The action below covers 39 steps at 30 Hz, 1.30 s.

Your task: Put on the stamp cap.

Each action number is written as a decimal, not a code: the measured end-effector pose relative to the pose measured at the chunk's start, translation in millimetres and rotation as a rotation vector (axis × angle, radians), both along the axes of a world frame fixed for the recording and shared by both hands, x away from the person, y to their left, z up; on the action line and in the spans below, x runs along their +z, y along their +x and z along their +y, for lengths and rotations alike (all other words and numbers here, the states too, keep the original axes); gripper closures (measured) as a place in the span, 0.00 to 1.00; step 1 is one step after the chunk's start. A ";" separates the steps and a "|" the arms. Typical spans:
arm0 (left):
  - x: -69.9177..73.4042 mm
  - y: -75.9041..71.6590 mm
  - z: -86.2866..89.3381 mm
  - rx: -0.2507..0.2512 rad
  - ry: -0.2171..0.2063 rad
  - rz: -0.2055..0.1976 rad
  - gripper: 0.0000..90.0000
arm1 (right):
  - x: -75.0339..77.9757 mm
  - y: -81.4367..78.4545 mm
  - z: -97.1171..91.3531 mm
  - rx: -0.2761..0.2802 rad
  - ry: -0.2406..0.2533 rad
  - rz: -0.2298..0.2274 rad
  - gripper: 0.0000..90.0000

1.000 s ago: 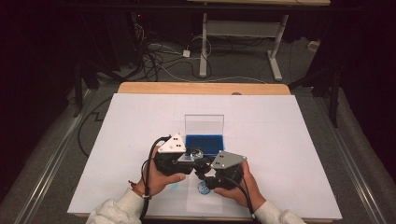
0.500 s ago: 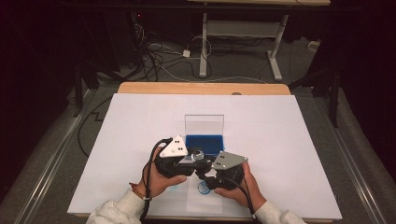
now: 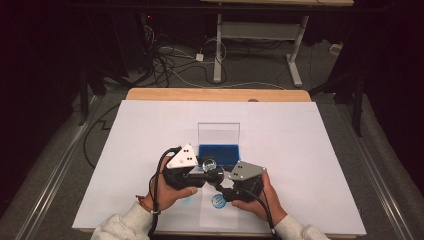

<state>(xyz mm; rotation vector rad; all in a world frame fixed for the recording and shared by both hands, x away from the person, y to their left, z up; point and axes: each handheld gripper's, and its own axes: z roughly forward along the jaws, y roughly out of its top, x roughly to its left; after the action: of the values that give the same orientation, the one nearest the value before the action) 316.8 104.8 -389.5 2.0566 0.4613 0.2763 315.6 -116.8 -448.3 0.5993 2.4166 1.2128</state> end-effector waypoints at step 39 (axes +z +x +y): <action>-1.5 2.5 12.7 0.044 0.044 -0.020 0.61 | 17.5 5.4 -23.4 -0.064 0.021 -0.061 0.40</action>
<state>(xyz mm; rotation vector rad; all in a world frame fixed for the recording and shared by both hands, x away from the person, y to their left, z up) 319.3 117.5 -391.0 2.0865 0.4928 0.3361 320.9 -140.2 -430.8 0.6315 2.3189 1.2137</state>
